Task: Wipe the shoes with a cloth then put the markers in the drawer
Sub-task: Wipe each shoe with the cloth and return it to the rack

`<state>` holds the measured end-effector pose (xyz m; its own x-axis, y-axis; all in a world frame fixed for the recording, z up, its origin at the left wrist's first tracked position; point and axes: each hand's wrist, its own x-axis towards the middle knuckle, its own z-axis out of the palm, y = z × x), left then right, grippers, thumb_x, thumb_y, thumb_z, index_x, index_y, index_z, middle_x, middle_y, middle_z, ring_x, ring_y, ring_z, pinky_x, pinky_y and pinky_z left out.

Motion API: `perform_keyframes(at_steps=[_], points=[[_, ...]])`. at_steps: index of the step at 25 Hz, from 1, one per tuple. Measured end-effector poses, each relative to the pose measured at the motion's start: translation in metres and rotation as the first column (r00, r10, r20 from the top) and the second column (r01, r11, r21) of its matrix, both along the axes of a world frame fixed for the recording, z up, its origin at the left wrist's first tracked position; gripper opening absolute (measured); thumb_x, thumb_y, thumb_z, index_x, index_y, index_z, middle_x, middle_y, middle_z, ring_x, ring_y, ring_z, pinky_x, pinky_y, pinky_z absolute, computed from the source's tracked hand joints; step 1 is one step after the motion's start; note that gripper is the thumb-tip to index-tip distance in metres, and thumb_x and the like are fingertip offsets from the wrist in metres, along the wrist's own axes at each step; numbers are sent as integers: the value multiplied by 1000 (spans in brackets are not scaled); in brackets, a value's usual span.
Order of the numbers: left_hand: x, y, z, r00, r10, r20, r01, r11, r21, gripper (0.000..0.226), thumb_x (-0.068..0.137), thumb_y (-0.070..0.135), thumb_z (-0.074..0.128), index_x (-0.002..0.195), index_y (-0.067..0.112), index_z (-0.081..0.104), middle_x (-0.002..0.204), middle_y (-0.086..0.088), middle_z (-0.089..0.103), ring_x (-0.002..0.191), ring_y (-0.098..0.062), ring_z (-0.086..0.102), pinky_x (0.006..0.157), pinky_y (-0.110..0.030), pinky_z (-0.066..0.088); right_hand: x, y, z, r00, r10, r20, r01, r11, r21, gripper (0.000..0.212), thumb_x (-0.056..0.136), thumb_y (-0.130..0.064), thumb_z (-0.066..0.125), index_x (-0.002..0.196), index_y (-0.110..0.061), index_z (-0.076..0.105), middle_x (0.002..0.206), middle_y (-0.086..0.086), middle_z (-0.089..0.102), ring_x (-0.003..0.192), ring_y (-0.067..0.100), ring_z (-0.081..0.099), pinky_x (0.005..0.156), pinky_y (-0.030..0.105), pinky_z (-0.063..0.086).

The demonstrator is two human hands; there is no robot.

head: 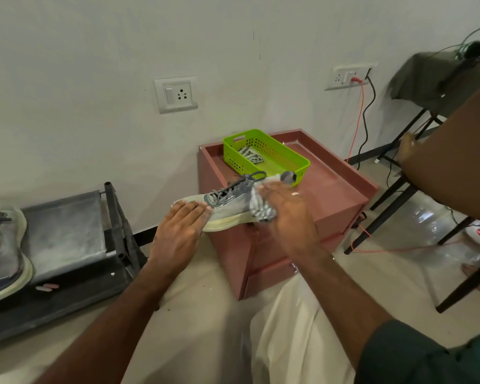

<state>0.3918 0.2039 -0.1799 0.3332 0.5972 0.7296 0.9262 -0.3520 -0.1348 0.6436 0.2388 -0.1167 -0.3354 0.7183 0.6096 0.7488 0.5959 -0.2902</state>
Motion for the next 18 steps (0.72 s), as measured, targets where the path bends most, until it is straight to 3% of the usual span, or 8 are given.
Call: perform_keyframes(at_steps=[2, 4, 7, 11, 14, 16, 18], points=[[1, -1, 0, 1000, 6, -4, -6, 1000, 4, 33, 86, 5, 65, 117, 5, 74, 120, -14, 73, 113, -32, 68, 109, -45, 39, -33, -12, -5, 973, 197, 119, -203, 979, 38, 43, 79, 5, 57, 120, -1, 68, 121, 15, 69, 117, 31, 63, 112, 36, 37], [2, -3, -1, 1000, -12, -18, 12, 1000, -10, 30, 86, 5, 65, 114, 6, 75, 119, -13, 73, 112, -31, 69, 108, -45, 41, -54, -18, -9, 946, 217, 241, -229, 973, 23, 48, 79, -8, 40, 115, -2, 71, 114, 13, 72, 111, 30, 65, 108, 33, 39], [-4, -4, -1, 999, -19, -48, 18, 1000, -20, 33, 86, 4, 65, 117, 6, 74, 120, -13, 73, 113, -31, 68, 106, -45, 41, -46, -9, -12, 930, 107, 353, -112, 994, -6, 47, 82, -19, 35, 108, -6, 71, 106, 11, 72, 104, 30, 65, 98, 41, 51], [-1, -3, 3, 998, -36, -58, 36, 999, -5, 32, 88, 4, 64, 120, 5, 72, 123, -13, 72, 115, -32, 67, 106, -45, 41, -3, 16, -5, 900, -164, 404, 198, 979, -43, 37, 81, -22, 38, 97, -15, 70, 102, 9, 70, 102, 31, 62, 89, 44, 52], [0, -1, 2, 999, -36, -29, 35, 999, -23, 31, 89, 5, 63, 118, 5, 73, 122, -13, 72, 114, -32, 67, 106, -45, 41, 24, 15, 4, 924, -311, 222, 310, 950, 39, 40, 83, -16, 42, 109, -9, 72, 113, 11, 71, 114, 34, 60, 99, 40, 49], [-3, -2, -1, 1000, -16, 10, 16, 999, -43, 32, 87, 6, 61, 117, 6, 74, 120, -12, 73, 113, -31, 68, 106, -45, 41, 14, 8, 4, 979, -202, 39, 196, 973, 122, 47, 83, -13, 41, 119, -3, 70, 121, 13, 69, 119, 33, 59, 107, 39, 43], [-4, -4, 0, 1000, -10, 12, 11, 999, -49, 33, 86, 6, 62, 117, 7, 74, 120, -11, 73, 113, -30, 68, 106, -45, 42, -15, -3, 1, 983, 151, 109, -158, 986, 57, 46, 83, -9, 46, 124, -4, 67, 127, 13, 66, 125, 31, 55, 114, 39, 34]])
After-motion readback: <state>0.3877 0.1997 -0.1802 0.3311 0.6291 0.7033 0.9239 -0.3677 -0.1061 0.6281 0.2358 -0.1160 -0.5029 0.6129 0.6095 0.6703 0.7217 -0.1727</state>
